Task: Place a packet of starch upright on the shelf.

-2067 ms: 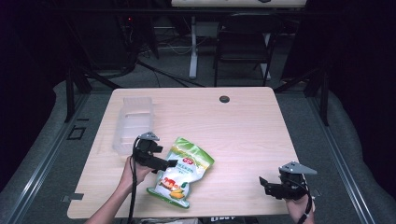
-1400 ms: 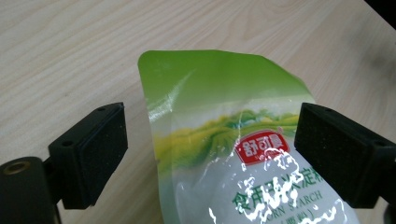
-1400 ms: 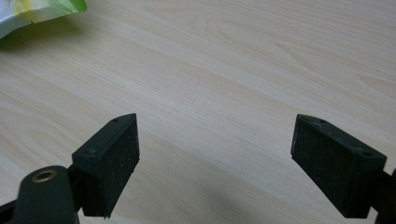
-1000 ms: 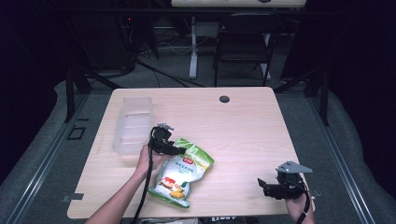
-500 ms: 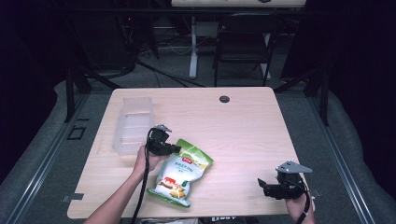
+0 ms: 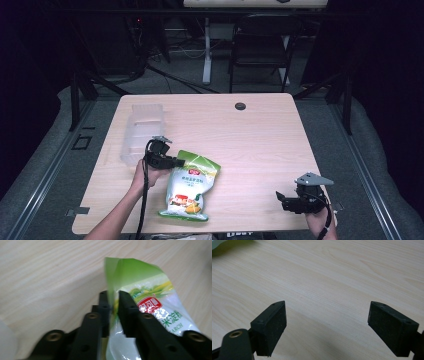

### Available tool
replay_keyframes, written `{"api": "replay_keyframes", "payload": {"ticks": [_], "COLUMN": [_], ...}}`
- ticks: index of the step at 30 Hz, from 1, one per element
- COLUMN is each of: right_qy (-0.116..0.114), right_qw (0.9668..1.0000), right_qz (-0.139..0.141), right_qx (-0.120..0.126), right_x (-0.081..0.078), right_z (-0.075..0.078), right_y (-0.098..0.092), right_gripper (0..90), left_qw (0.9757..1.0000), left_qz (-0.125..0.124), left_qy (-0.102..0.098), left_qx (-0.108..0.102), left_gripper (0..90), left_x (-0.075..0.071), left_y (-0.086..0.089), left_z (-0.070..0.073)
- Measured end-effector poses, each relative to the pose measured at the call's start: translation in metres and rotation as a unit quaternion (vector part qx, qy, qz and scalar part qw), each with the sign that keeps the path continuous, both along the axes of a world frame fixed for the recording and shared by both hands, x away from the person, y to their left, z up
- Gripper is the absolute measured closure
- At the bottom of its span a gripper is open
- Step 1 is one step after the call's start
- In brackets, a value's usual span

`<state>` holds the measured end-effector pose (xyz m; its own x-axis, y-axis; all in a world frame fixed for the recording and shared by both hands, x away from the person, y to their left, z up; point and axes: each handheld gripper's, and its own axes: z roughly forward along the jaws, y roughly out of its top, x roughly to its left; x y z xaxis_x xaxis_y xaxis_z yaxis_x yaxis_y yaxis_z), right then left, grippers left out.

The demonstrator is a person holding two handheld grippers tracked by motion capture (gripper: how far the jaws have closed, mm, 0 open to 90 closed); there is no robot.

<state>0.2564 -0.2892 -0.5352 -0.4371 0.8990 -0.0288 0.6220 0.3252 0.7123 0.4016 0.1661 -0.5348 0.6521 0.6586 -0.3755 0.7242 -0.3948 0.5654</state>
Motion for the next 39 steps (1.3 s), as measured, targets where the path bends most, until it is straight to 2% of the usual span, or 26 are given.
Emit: {"api": "replay_keyframes", "payload": {"ticks": [1,2,3,4,6,12,16,22,23,24,25,26,27,31,33,37,38,39], "right_qy": [0.000,0.000,0.000,0.000,-0.001,-0.001,-0.002,-0.002,-0.002,-0.002,-0.002,-0.001,-0.001,-0.004,-0.003,-0.004,-0.004,-0.004], "right_qw": [1.0000,1.0000,1.0000,1.0000,1.0000,1.0000,1.0000,1.0000,1.0000,1.0000,1.0000,1.0000,1.0000,1.0000,1.0000,1.0000,1.0000,1.0000], "right_qz": [0.000,0.000,0.000,0.000,0.000,0.001,-0.001,0.000,-0.001,0.001,0.001,0.000,0.000,-0.001,-0.002,-0.002,-0.002,-0.003], "right_qx": [0.000,0.000,0.004,0.004,0.004,0.005,0.006,0.007,0.005,0.006,0.006,0.005,0.005,0.006,0.006,0.006,0.006,0.004], "right_x": [0.000,0.000,0.000,0.000,0.000,0.000,0.000,0.000,0.000,0.000,0.000,0.000,0.000,0.000,0.000,0.000,0.000,0.000], "right_z": [0.000,0.000,-0.001,-0.001,-0.001,-0.001,-0.001,-0.001,-0.001,-0.001,-0.001,-0.001,-0.001,-0.001,-0.001,0.000,0.000,0.000], "right_y": [0.000,0.000,0.000,0.000,0.000,0.000,-0.001,-0.001,-0.001,0.000,0.000,0.000,0.000,-0.001,-0.001,-0.001,-0.001,-0.001], "right_gripper": [14.5,14.5,14.5,14.5,14.5,14.5,14.5,14.5,14.5,14.5,14.5,14.5,14.5,14.5,14.5,14.5,14.5,14.5], "left_qw": [1.0000,0.9999,0.9998,0.9997,0.9993,0.9968,0.9963,0.9937,0.9940,0.9939,0.9939,0.9937,0.9941,0.9954,0.9967,0.9981,0.9981,0.9985], "left_qz": [0.000,-0.004,-0.005,-0.009,-0.012,-0.029,-0.026,-0.015,-0.013,-0.012,-0.011,-0.009,-0.011,-0.016,-0.020,-0.026,-0.026,-0.029], "left_qy": [0.005,0.010,0.017,0.024,0.035,0.071,0.079,0.104,0.102,0.101,0.101,0.103,0.100,0.090,0.078,0.056,0.056,0.046], "left_qx": [0.000,0.000,-0.003,-0.004,-0.006,-0.022,-0.020,-0.039,-0.040,-0.041,-0.043,-0.044,-0.041,-0.026,-0.015,-0.006,-0.006,-0.003], "left_gripper": [63.9,63.9,56.3,56.3,49.6,48.9,51.9,53.7,55.3,61.2,61.2,67.9,67.9,82.0,84.0,88.8,89.0,89.2], "left_x": [0.000,0.001,0.001,0.001,0.000,-0.004,-0.008,-0.016,-0.017,-0.017,-0.018,-0.018,-0.018,-0.021,-0.023,-0.026,-0.026,-0.027], "left_y": [-0.001,-0.001,-0.001,-0.001,-0.001,0.000,0.006,0.016,0.017,0.018,0.019,0.018,0.018,0.013,0.010,0.007,0.007,0.006], "left_z": [-0.001,-0.001,-0.002,-0.004,-0.006,-0.012,-0.014,-0.019,-0.019,-0.019,-0.019,-0.020,-0.020,-0.021,-0.021,-0.018,-0.018,-0.016]}}
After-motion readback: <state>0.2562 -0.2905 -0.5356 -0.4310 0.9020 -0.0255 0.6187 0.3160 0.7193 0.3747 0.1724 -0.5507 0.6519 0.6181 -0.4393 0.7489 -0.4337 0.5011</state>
